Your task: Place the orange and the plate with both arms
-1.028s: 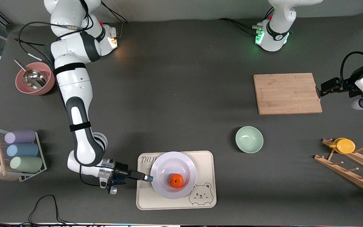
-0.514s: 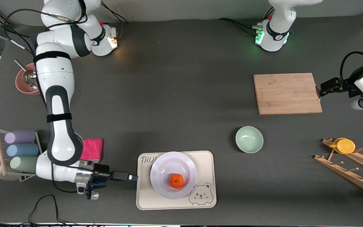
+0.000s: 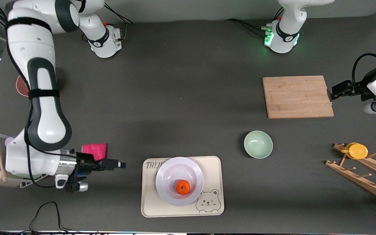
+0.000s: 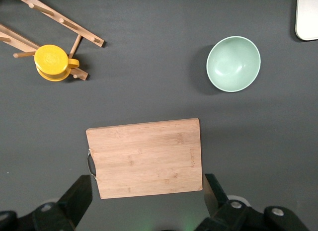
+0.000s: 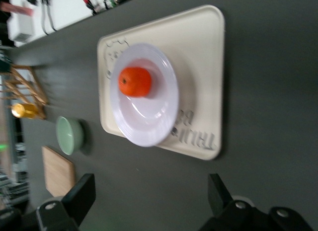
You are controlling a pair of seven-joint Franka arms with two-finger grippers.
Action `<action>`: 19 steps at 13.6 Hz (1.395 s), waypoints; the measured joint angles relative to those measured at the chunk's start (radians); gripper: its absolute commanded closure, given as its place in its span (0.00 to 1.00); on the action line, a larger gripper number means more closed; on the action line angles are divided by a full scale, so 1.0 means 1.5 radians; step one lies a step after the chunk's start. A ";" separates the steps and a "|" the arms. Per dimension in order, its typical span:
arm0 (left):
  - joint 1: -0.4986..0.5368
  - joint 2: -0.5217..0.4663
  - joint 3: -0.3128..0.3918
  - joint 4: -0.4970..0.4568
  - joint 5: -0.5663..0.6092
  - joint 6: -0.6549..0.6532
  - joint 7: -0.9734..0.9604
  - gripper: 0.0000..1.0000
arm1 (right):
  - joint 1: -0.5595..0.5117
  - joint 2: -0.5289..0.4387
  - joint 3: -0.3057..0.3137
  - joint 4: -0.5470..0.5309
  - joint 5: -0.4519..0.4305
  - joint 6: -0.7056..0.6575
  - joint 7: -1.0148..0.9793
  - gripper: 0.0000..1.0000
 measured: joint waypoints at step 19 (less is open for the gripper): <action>-0.001 0.000 0.000 0.000 0.000 0.000 0.000 0.00 | 0.018 -0.380 -0.052 -0.166 -0.501 -0.261 0.138 0.00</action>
